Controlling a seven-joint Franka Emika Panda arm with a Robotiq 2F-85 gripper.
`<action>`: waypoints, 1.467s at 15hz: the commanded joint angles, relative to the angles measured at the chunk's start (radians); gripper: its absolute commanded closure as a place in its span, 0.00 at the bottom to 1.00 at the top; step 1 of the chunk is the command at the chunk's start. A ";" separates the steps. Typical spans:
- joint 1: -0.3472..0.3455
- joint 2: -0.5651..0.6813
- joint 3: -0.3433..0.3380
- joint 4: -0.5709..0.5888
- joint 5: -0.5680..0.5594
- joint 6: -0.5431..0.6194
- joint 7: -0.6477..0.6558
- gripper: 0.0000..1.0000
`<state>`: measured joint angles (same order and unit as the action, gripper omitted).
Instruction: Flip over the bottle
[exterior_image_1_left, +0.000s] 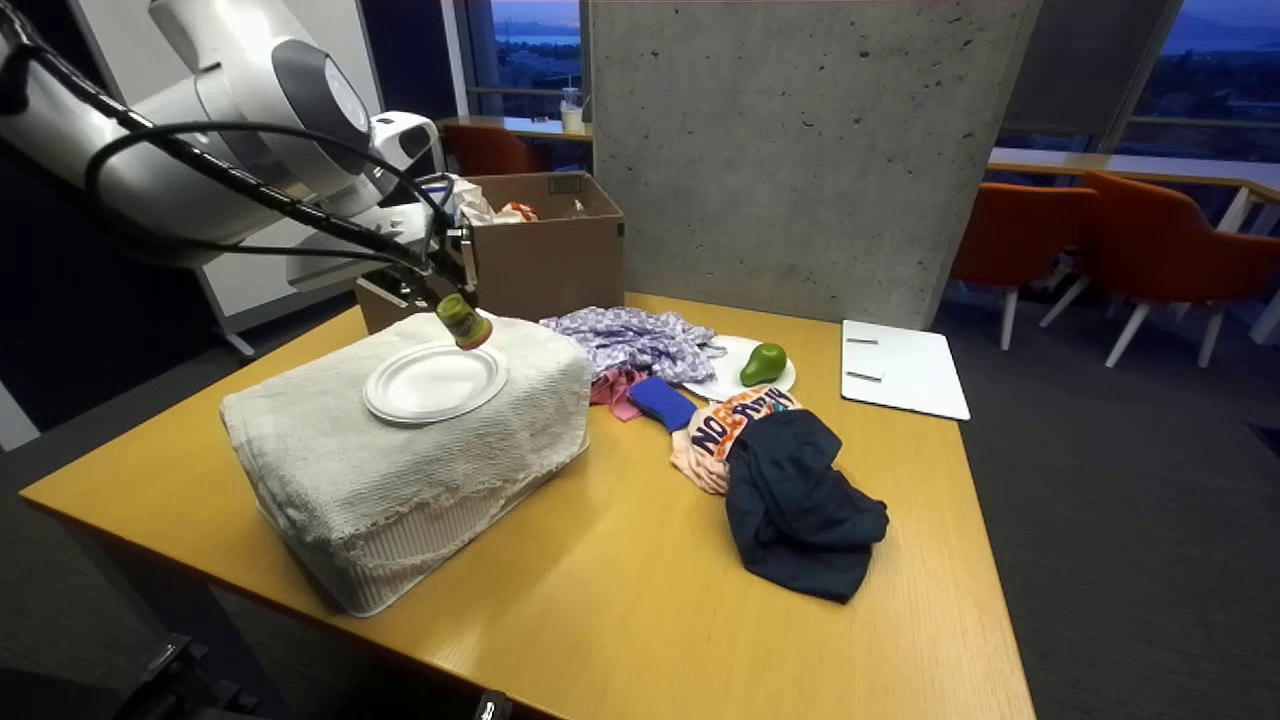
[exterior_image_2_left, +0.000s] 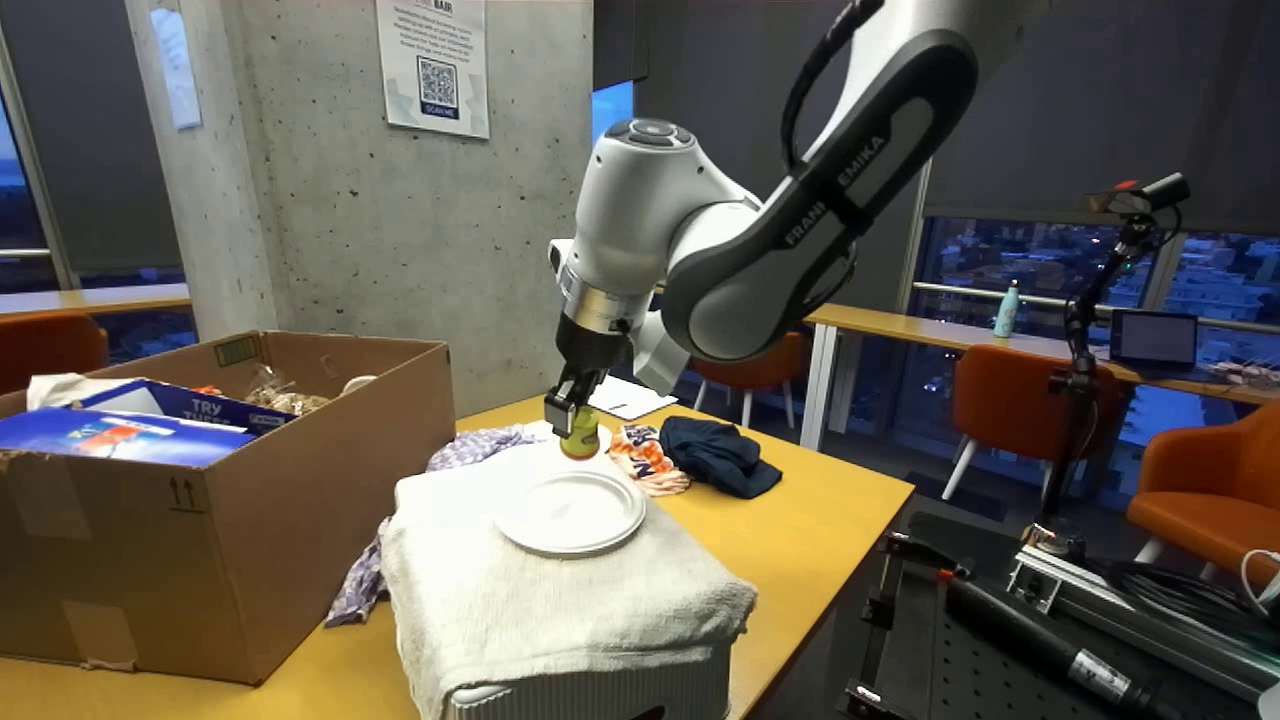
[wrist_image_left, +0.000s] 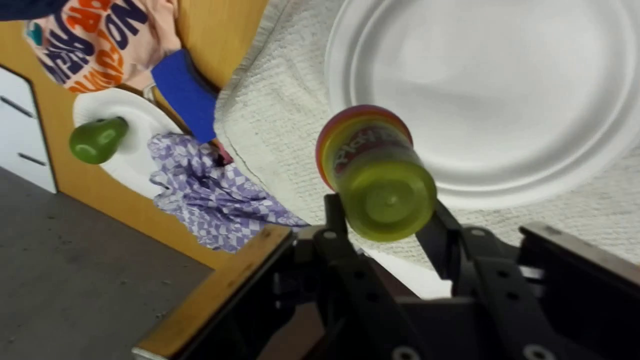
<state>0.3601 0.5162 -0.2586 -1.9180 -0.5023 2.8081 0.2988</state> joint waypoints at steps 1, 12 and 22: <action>0.222 -0.037 -0.243 -0.072 -0.272 -0.010 0.254 0.84; 0.342 0.042 -0.305 -0.068 -0.390 -0.022 0.396 0.84; 0.215 0.083 -0.127 -0.028 -0.454 -0.079 0.429 0.84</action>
<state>0.6348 0.6074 -0.4578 -1.9668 -0.9077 2.7583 0.6865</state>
